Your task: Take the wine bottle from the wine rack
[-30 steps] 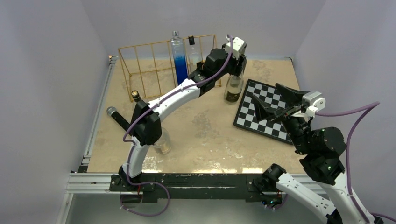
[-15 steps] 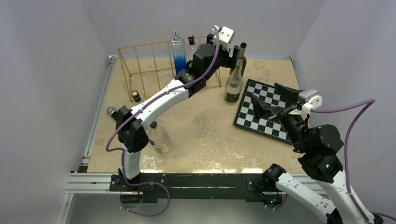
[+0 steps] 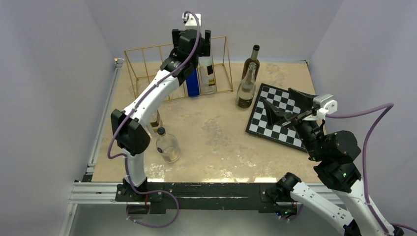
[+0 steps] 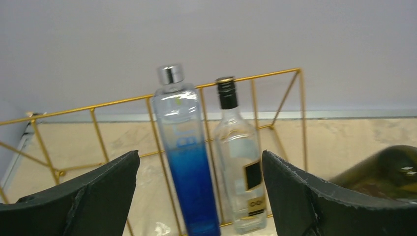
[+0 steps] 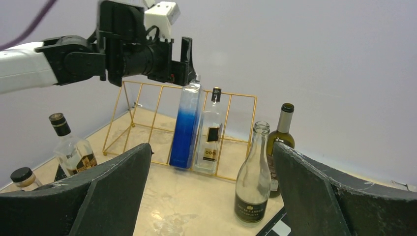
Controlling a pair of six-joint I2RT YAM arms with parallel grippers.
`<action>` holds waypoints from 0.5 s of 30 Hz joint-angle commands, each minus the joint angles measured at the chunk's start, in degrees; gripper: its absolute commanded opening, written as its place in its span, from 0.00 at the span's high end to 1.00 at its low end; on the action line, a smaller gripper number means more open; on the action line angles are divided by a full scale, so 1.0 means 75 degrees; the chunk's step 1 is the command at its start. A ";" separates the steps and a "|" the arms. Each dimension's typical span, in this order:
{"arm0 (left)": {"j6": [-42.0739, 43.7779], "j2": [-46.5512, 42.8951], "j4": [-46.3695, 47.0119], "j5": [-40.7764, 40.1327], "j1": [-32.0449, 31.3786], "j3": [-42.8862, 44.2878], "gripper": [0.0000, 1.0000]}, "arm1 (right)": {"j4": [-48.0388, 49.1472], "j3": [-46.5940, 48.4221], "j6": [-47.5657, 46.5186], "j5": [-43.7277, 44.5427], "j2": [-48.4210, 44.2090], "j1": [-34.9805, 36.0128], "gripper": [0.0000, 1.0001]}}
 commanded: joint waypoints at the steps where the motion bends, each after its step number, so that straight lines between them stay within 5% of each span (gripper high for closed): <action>1: -0.0171 0.0663 -0.1001 -0.0485 0.0319 0.0856 0.02 | -0.0007 0.0222 0.0147 0.0060 0.0147 0.0021 0.03; 15: -0.1108 0.1667 -0.0913 0.1057 0.1313 0.0990 0.02 | 0.0098 0.0257 0.0222 -0.0144 0.0226 0.0015 0.03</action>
